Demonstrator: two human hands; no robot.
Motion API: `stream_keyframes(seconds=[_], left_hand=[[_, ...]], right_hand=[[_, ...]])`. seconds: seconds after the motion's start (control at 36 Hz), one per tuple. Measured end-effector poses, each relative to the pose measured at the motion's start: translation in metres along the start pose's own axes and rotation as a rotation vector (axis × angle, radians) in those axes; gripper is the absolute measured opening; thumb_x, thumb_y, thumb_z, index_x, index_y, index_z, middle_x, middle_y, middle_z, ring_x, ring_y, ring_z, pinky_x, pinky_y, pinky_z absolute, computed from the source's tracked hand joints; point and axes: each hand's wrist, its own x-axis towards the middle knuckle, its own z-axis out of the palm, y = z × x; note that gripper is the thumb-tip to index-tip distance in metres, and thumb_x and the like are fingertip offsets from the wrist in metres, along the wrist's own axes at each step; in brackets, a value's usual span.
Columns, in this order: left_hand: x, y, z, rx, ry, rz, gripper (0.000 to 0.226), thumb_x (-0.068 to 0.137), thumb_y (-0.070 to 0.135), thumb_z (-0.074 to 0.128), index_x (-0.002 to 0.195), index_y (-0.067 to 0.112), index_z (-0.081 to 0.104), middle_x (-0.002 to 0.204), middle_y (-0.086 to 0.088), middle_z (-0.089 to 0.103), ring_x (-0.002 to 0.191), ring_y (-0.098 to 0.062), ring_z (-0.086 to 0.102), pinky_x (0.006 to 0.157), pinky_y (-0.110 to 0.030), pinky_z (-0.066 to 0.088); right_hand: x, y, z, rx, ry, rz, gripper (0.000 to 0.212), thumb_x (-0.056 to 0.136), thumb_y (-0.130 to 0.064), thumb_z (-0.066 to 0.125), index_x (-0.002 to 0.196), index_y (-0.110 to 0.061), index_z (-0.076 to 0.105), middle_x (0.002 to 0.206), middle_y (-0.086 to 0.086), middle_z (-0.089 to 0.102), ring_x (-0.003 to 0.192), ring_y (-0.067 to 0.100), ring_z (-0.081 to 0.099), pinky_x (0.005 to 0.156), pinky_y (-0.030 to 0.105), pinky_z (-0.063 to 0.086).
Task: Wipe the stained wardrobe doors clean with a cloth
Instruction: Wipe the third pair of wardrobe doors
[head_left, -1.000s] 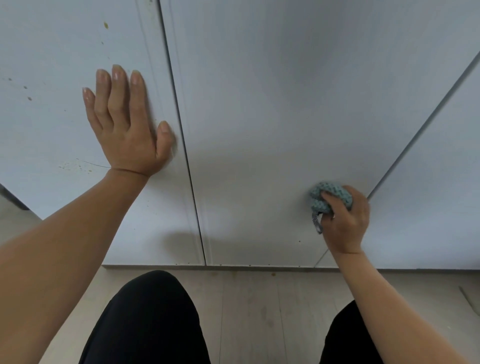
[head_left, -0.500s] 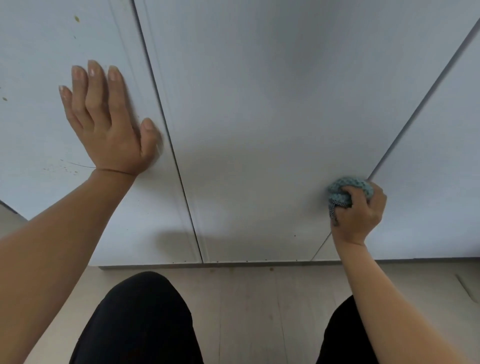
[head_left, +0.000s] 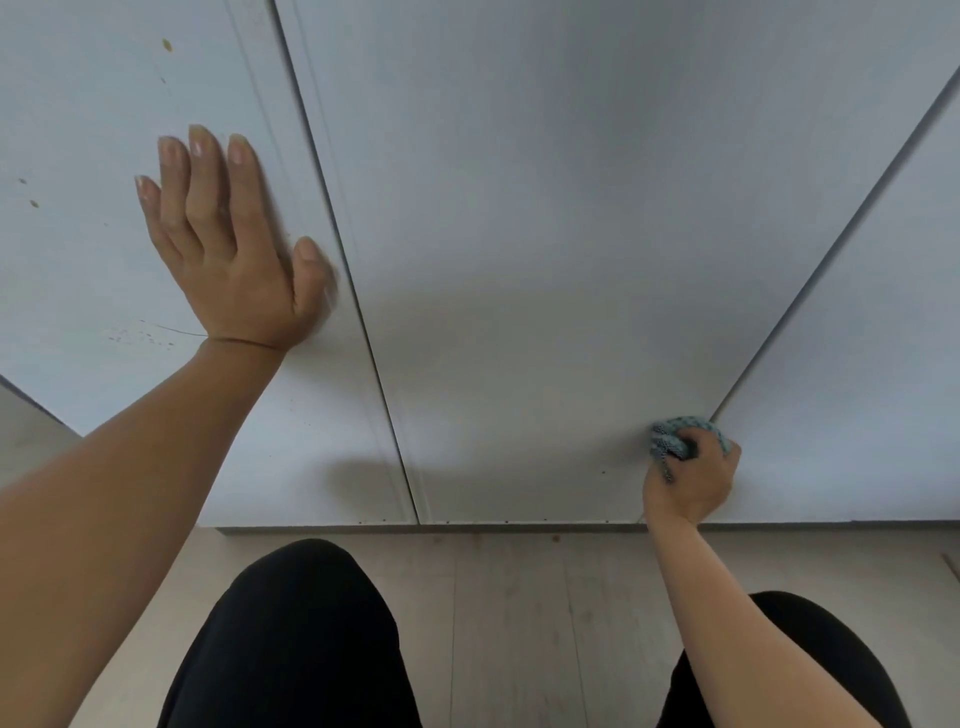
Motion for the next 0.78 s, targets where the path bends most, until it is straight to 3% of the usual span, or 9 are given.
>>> stream_keyframes(seconds=[0.08,0.14,0.19,0.31,0.42,0.5,0.58,0.69,0.78], left_hand=[[0.001,0.001,-0.001,-0.001,-0.017,0.004,0.067,0.098,0.035,0.037,0.154,-0.002,0.042,0.153,-0.029,0.044,0.144,-0.047,0.033,0.118,-0.066,0.029],[0.001,0.001,-0.002,-0.003,-0.019,0.003,0.067,0.098,0.035,0.037,0.153,-0.003,0.043,0.153,-0.028,0.044,0.144,-0.047,0.033,0.119,-0.066,0.028],[0.002,0.001,-0.001,0.01,-0.021,0.002,0.067,0.098,0.036,0.037,0.153,-0.003,0.044,0.153,-0.028,0.044,0.144,-0.046,0.033,0.122,-0.061,0.025],[0.001,0.001,-0.001,0.015,-0.012,0.002,0.068,0.099,0.037,0.036,0.152,-0.004,0.045,0.153,-0.028,0.045,0.144,-0.046,0.035,0.123,-0.058,0.023],[0.002,0.002,-0.002,0.008,-0.016,0.002,0.067,0.098,0.037,0.037,0.151,-0.004,0.046,0.152,-0.029,0.046,0.143,-0.047,0.036,0.121,-0.062,0.027],[0.003,0.002,-0.003,0.016,-0.007,0.005,0.068,0.098,0.037,0.036,0.152,-0.003,0.045,0.152,-0.028,0.046,0.143,-0.046,0.036,0.126,-0.054,0.019],[0.003,0.004,-0.002,0.011,-0.008,0.006,0.068,0.097,0.037,0.036,0.153,-0.001,0.043,0.153,-0.027,0.046,0.144,-0.046,0.037,0.126,-0.053,0.019],[0.004,0.003,-0.002,0.019,-0.026,0.007,0.068,0.098,0.037,0.036,0.153,-0.001,0.043,0.152,-0.028,0.046,0.143,-0.046,0.037,0.121,-0.061,0.027],[0.004,0.002,-0.002,0.01,-0.021,0.017,0.067,0.098,0.038,0.035,0.152,-0.002,0.044,0.152,-0.028,0.047,0.143,-0.047,0.038,0.121,-0.06,0.027]], right_hand=[[0.012,0.001,-0.001,0.1,0.219,0.138,0.019,0.084,0.001,0.06,0.094,-0.01,0.072,0.105,0.01,0.062,0.081,0.02,0.058,0.068,0.025,0.048],[0.011,-0.011,0.005,0.088,0.299,0.296,0.022,0.084,-0.003,0.061,0.101,-0.011,0.071,0.111,0.009,0.062,0.086,0.02,0.06,0.078,0.027,0.053],[-0.004,-0.028,0.02,0.134,0.349,0.309,0.024,0.082,-0.007,0.061,0.105,-0.011,0.069,0.115,0.014,0.062,0.091,0.027,0.062,0.085,0.034,0.053],[-0.058,-0.047,0.051,0.24,0.167,0.218,0.026,0.074,0.002,0.063,0.098,-0.005,0.067,0.109,0.02,0.059,0.09,0.035,0.058,0.082,0.036,0.046],[-0.069,-0.025,0.047,0.311,-0.082,0.174,0.034,0.065,0.011,0.072,0.096,-0.004,0.071,0.105,0.019,0.061,0.081,0.018,0.054,0.077,0.014,0.037],[-0.039,-0.007,0.033,0.331,0.156,0.207,0.015,0.083,0.007,0.06,0.089,-0.002,0.07,0.098,0.018,0.06,0.075,0.015,0.053,0.069,0.013,0.043],[-0.031,-0.008,0.028,0.266,0.27,0.404,0.021,0.087,-0.01,0.065,0.107,-0.004,0.07,0.118,0.017,0.055,0.094,0.025,0.055,0.081,0.018,0.042],[-0.057,-0.027,0.053,0.31,0.235,0.41,0.028,0.088,-0.012,0.067,0.112,0.001,0.072,0.12,0.027,0.055,0.104,0.039,0.06,0.093,0.033,0.045],[-0.084,-0.04,0.067,0.304,0.124,0.376,0.027,0.089,-0.005,0.069,0.114,0.005,0.071,0.118,0.028,0.055,0.102,0.04,0.059,0.094,0.036,0.045]])
